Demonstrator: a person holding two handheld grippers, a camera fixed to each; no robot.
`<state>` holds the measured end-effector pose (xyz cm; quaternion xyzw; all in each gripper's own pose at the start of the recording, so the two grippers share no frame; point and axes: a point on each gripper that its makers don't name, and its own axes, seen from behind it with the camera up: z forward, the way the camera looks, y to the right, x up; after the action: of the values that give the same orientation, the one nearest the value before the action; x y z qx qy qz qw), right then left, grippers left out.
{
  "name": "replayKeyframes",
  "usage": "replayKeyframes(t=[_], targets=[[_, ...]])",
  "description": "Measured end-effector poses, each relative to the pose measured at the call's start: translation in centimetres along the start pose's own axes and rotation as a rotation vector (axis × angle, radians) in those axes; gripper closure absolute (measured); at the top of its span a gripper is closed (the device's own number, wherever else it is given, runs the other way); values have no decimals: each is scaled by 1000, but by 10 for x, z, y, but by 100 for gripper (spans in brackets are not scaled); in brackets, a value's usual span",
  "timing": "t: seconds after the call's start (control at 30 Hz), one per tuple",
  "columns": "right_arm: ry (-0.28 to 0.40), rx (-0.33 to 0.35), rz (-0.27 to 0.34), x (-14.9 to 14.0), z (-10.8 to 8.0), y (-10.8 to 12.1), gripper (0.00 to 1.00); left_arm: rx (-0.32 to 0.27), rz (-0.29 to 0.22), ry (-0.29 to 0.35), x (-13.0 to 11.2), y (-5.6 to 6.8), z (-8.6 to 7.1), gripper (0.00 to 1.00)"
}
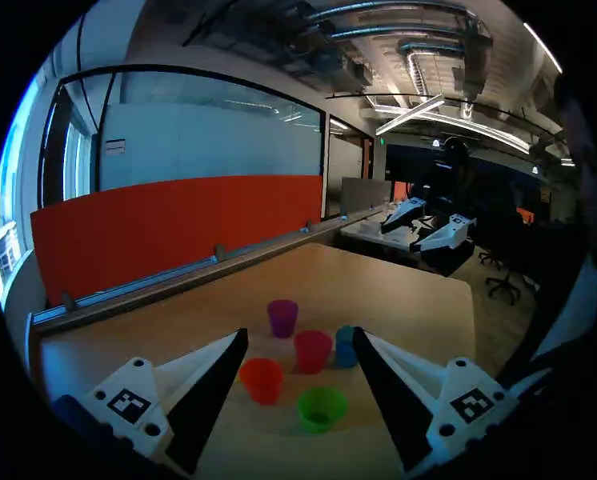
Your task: Pour water
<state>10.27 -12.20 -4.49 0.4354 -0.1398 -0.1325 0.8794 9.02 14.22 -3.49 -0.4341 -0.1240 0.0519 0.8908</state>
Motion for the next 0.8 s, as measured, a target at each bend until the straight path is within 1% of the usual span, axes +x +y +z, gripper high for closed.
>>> replayKeyframes(t=[0.07,0.17,0.37,0.47,0.63,0.8], targets=[[-11,-2,-2,-4,1,1,1,2,7,-16,-6,0,1,3],[-28,-4,-6,-12,4,2,1,-5,22,-41,-15,3,4,3],[-62,16,-3,-27,10,-2,1,-24,46,-83,-28,11,10,3],[-77,24,2,-36,14,-3,1,-33,56,-112,-39,15,14,3],[-108,24,3,-54,19,-2,0,-34,75,-152,-58,16,19,3],[-133,26,3,-70,25,-2,0,-43,80,-189,-78,19,24,3]])
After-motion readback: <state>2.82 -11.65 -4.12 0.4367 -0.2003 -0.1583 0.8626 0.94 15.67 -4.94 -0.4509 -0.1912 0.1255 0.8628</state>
